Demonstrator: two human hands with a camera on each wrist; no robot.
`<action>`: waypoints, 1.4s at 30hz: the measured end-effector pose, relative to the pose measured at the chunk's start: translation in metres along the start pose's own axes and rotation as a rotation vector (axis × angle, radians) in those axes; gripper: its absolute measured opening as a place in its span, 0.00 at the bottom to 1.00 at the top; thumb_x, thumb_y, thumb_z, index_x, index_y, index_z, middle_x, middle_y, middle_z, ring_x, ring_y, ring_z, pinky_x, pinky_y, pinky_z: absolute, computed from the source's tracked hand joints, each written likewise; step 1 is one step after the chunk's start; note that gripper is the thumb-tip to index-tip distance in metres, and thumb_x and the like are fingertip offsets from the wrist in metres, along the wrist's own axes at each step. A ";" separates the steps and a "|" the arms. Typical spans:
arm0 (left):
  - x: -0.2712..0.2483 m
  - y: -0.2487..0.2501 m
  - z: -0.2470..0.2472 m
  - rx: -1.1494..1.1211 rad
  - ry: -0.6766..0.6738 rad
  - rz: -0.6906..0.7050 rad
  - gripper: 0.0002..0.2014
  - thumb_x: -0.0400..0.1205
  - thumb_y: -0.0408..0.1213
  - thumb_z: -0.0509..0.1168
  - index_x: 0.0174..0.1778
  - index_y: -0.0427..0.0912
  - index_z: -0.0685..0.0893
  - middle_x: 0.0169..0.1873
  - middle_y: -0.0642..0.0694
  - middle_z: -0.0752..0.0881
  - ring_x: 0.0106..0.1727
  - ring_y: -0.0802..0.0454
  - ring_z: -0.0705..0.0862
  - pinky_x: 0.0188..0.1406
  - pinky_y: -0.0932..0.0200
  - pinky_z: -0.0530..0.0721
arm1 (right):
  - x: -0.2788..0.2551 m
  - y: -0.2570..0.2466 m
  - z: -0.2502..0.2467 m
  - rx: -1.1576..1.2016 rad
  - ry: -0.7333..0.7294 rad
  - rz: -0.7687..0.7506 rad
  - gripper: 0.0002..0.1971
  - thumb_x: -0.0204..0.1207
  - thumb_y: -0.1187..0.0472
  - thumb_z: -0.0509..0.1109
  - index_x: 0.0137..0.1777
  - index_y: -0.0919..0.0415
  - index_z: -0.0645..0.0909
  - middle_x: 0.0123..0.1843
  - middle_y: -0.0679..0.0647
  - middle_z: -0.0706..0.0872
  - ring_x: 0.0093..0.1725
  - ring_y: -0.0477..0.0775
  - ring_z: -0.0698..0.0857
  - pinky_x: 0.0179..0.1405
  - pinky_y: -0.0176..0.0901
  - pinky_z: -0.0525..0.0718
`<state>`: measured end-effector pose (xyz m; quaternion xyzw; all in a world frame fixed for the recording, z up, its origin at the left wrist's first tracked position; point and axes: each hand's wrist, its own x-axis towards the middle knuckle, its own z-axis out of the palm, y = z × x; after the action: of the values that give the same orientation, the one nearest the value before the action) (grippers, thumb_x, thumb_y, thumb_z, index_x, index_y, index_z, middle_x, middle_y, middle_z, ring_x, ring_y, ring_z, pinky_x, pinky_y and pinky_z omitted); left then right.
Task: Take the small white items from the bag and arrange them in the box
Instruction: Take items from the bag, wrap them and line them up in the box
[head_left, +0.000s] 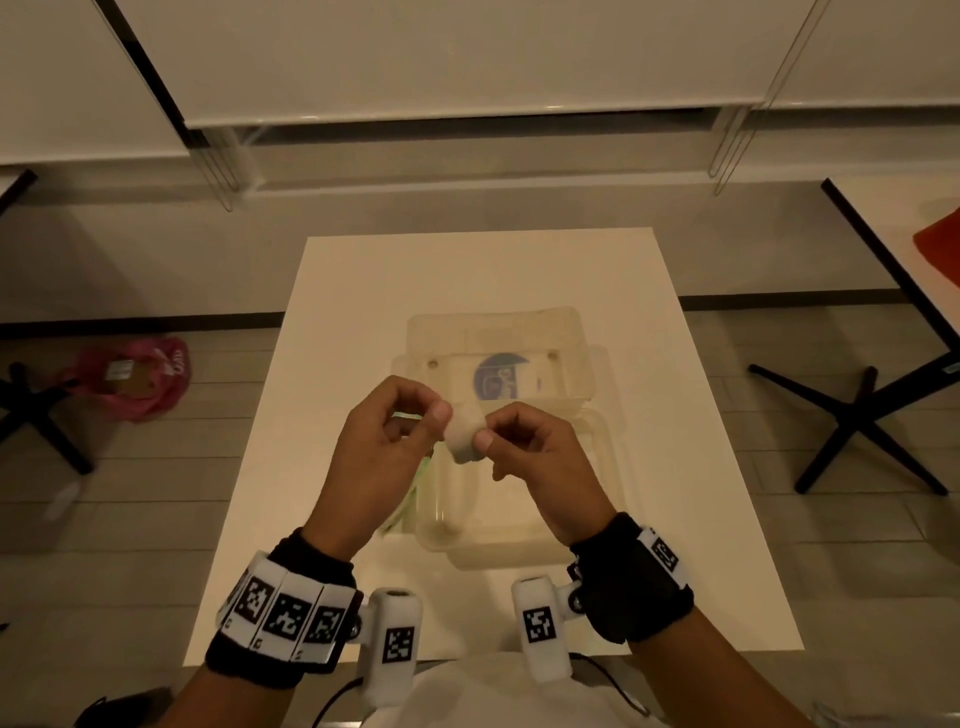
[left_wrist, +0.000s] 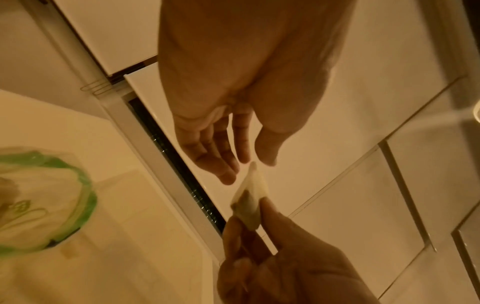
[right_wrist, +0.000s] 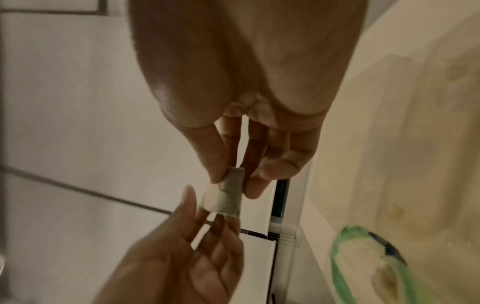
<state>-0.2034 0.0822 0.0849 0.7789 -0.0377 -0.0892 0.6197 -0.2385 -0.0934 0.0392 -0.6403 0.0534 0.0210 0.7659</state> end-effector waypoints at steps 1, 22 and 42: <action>-0.002 -0.002 0.001 -0.008 0.018 -0.012 0.05 0.83 0.40 0.70 0.49 0.42 0.84 0.43 0.48 0.89 0.43 0.50 0.90 0.46 0.55 0.87 | 0.000 0.000 -0.001 0.047 0.023 0.002 0.02 0.80 0.71 0.71 0.48 0.71 0.83 0.43 0.64 0.87 0.42 0.54 0.85 0.38 0.45 0.80; -0.004 0.001 0.014 0.157 0.122 0.093 0.06 0.86 0.35 0.67 0.44 0.46 0.87 0.41 0.51 0.90 0.43 0.59 0.87 0.45 0.58 0.84 | 0.001 -0.008 0.001 0.015 0.083 -0.096 0.04 0.79 0.68 0.74 0.44 0.69 0.83 0.33 0.49 0.82 0.33 0.47 0.75 0.36 0.38 0.75; -0.005 -0.003 0.014 -0.058 -0.147 -0.046 0.12 0.90 0.37 0.60 0.45 0.40 0.86 0.43 0.46 0.90 0.48 0.52 0.85 0.55 0.50 0.80 | -0.005 -0.017 0.001 0.091 0.006 -0.098 0.12 0.86 0.60 0.62 0.47 0.65 0.85 0.38 0.54 0.84 0.36 0.52 0.78 0.39 0.43 0.76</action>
<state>-0.2107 0.0704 0.0794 0.7526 -0.0627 -0.1613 0.6354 -0.2421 -0.0957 0.0566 -0.6068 0.0251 -0.0209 0.7942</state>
